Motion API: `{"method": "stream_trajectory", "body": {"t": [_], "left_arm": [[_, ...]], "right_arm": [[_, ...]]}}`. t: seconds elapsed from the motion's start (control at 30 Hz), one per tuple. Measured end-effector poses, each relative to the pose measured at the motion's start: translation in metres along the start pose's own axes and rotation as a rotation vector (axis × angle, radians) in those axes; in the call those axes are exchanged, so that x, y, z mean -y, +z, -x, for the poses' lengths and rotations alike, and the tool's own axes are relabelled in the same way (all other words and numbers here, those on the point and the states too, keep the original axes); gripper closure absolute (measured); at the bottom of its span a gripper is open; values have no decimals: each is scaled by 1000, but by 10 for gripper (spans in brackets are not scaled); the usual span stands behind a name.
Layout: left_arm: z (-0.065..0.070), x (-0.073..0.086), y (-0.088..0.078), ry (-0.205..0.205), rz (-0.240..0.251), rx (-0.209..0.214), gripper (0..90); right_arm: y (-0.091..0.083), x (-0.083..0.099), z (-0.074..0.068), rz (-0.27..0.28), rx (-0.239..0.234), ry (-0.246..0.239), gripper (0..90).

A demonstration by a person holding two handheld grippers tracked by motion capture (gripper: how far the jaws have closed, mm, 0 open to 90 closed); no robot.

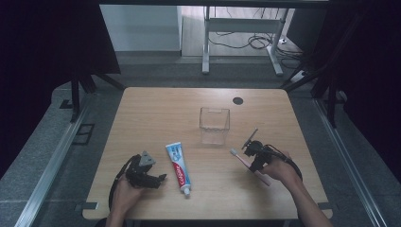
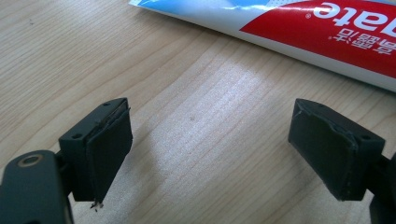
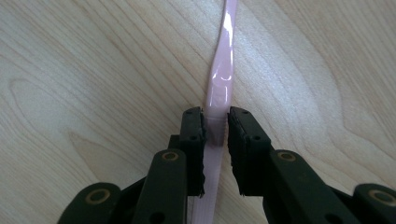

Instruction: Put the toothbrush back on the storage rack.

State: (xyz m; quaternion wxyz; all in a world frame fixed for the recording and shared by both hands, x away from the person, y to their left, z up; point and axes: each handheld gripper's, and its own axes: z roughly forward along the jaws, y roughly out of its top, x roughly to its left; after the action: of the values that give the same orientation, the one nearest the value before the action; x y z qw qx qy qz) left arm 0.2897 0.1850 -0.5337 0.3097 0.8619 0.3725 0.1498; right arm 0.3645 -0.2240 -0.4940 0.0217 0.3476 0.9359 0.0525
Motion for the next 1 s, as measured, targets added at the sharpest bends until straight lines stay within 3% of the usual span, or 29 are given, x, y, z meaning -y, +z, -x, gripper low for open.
{"method": "stream_trajectory", "body": {"t": [0.4, 1.0], "left_arm": [[1, 0, 0, 6, -3, -3, 137], [3, -1, 0, 6, -2, -5, 137]], "right_arm": [[4, -6, 1, -23, -1, 21, 791], [-19, 7, 0, 73, -26, 25, 792]]}}
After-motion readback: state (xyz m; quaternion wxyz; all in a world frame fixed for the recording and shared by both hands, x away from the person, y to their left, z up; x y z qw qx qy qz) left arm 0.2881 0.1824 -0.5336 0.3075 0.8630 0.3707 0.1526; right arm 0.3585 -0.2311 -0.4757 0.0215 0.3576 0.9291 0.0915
